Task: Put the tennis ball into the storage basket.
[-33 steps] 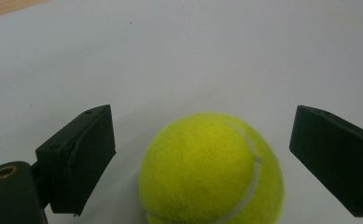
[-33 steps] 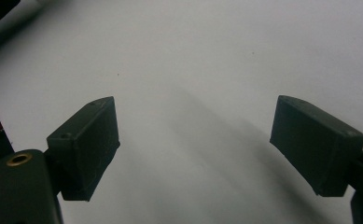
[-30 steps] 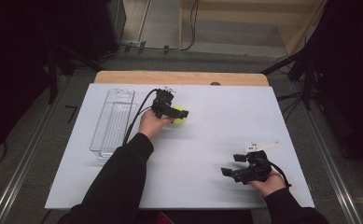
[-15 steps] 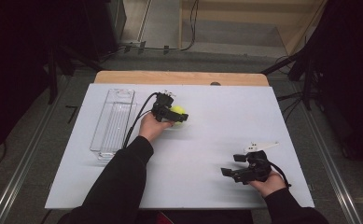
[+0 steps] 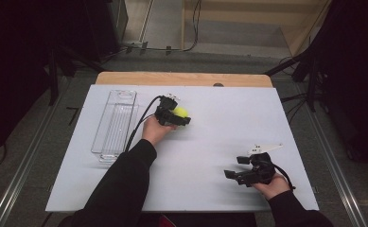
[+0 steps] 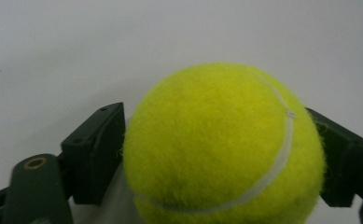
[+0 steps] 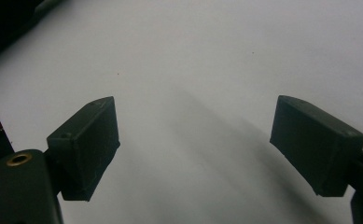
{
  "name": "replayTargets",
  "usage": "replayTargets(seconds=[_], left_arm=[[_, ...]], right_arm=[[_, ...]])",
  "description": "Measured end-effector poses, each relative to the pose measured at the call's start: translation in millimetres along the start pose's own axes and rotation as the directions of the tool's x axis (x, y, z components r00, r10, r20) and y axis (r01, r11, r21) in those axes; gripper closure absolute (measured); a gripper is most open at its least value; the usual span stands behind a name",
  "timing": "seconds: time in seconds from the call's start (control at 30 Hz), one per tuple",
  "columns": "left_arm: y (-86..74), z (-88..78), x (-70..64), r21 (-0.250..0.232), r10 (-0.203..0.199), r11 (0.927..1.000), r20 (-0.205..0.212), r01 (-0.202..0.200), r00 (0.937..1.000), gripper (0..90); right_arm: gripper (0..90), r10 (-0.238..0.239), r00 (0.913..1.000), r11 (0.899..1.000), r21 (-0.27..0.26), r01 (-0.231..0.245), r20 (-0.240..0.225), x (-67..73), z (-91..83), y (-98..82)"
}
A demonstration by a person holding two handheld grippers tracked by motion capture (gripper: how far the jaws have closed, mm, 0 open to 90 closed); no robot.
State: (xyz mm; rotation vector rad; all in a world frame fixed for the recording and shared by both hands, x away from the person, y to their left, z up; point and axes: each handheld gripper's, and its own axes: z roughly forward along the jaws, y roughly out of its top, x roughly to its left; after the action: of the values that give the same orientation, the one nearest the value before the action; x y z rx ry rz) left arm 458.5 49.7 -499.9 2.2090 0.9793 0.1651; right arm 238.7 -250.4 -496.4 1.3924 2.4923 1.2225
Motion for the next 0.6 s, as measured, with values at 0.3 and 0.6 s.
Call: replayTargets(seconds=[0.3, 0.6], left_arm=[[-1.0, -1.4, -1.9, -0.024, 0.009, 0.9997, -0.002, -0.009, 1.0, 26.1], [-0.6, -2.6, -2.8, -0.012, 0.016, 0.9998, -0.01, -0.016, 0.9998, 26.6]], right_arm=[[13.5, 0.001, 1.0, 1.0, -0.001, -0.001, -0.002, 0.3, 0.1, 0.0], [13.5, 0.001, 1.0, 1.0, -0.001, -0.001, -0.002, 0.3, 0.0, 0.0]])
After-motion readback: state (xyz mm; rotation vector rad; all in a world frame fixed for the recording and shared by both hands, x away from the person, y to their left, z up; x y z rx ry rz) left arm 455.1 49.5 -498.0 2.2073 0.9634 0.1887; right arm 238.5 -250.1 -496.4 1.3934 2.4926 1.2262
